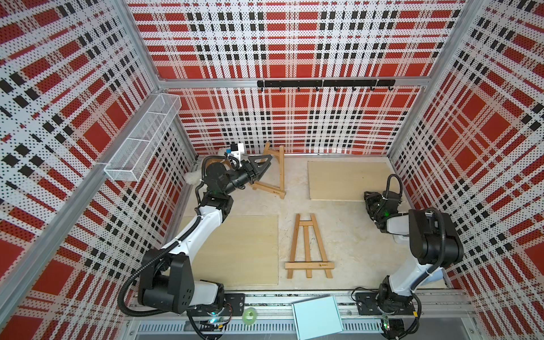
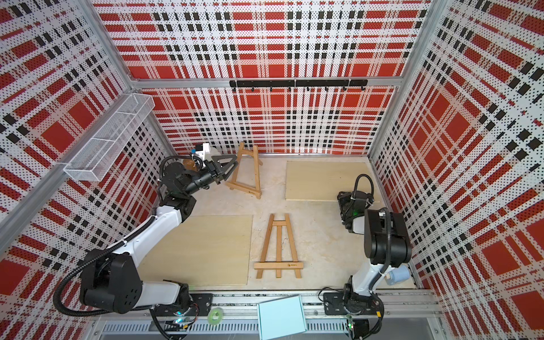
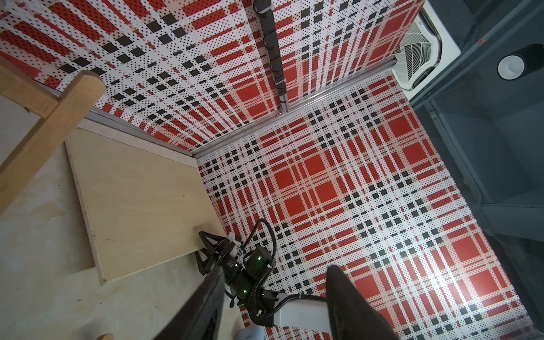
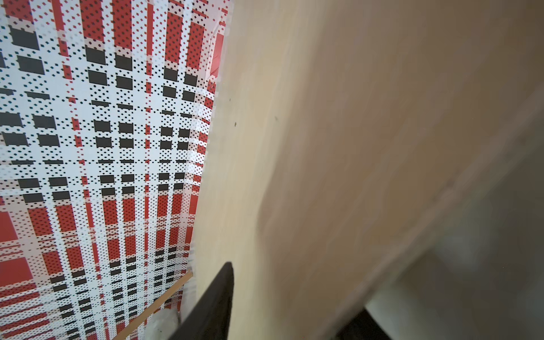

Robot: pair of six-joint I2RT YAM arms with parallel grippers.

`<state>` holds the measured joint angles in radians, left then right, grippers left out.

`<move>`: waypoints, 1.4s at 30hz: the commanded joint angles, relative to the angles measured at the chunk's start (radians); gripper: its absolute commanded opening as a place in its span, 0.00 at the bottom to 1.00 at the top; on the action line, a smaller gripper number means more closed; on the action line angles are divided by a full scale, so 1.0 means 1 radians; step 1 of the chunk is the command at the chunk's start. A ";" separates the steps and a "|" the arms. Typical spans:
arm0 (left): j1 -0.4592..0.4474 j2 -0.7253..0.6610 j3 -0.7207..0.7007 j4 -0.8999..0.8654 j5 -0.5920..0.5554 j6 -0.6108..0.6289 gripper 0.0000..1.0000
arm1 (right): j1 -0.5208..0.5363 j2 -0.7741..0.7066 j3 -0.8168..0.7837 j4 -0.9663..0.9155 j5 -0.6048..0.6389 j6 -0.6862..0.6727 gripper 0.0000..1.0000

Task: Disassemble the easel
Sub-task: Place the drawing board at the corner of the board, then pick up the easel at the center of the board.

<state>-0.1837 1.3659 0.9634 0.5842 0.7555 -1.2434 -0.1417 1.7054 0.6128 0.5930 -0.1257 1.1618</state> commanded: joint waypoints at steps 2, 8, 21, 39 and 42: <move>0.013 -0.034 -0.017 -0.011 0.013 0.025 0.58 | -0.011 -0.085 0.044 -0.036 0.021 -0.060 0.51; 0.022 -0.050 -0.018 -0.035 0.017 0.041 0.58 | -0.015 -0.139 0.041 -0.089 0.005 -0.060 0.51; 0.065 -0.058 0.020 -0.383 -0.023 0.339 0.60 | 0.012 -0.295 0.072 -0.276 -0.059 -0.117 0.51; -0.044 0.286 0.526 -0.983 -0.537 1.040 0.67 | 0.435 -0.093 0.595 -0.613 -0.164 -0.561 0.52; -0.083 0.385 0.608 -0.994 -0.623 1.144 0.67 | 0.453 -0.091 0.591 -0.618 -0.169 -0.574 0.52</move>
<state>-0.2310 1.6848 1.5120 -0.3325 0.2558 -0.2588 0.3046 1.6112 1.1851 -0.0010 -0.2813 0.6441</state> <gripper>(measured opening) 0.674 0.523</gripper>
